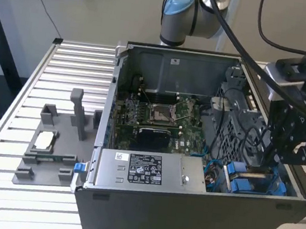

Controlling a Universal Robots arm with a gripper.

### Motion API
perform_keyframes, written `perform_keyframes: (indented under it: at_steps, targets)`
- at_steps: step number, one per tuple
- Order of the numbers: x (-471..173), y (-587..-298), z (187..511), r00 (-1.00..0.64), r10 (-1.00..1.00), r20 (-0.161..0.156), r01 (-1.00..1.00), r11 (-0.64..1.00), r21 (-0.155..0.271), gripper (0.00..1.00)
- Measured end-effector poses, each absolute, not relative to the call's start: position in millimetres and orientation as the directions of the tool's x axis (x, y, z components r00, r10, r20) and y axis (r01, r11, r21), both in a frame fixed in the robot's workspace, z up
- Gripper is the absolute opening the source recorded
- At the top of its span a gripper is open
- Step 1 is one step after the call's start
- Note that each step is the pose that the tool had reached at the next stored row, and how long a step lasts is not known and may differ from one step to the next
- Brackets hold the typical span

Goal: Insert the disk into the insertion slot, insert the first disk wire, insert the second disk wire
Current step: 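Insert the first disk wire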

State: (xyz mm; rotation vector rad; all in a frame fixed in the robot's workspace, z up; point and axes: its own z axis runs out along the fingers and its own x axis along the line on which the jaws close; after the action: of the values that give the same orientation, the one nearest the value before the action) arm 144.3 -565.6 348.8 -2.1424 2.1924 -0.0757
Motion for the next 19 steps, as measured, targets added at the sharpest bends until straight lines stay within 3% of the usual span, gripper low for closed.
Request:
perform_keyframes:
  at_steps: [19]
  targets:
    - [144.1, -565.1, 342.5, -0.042, -0.999, -0.023, -0.995, 0.044, -0.084, 0.19]
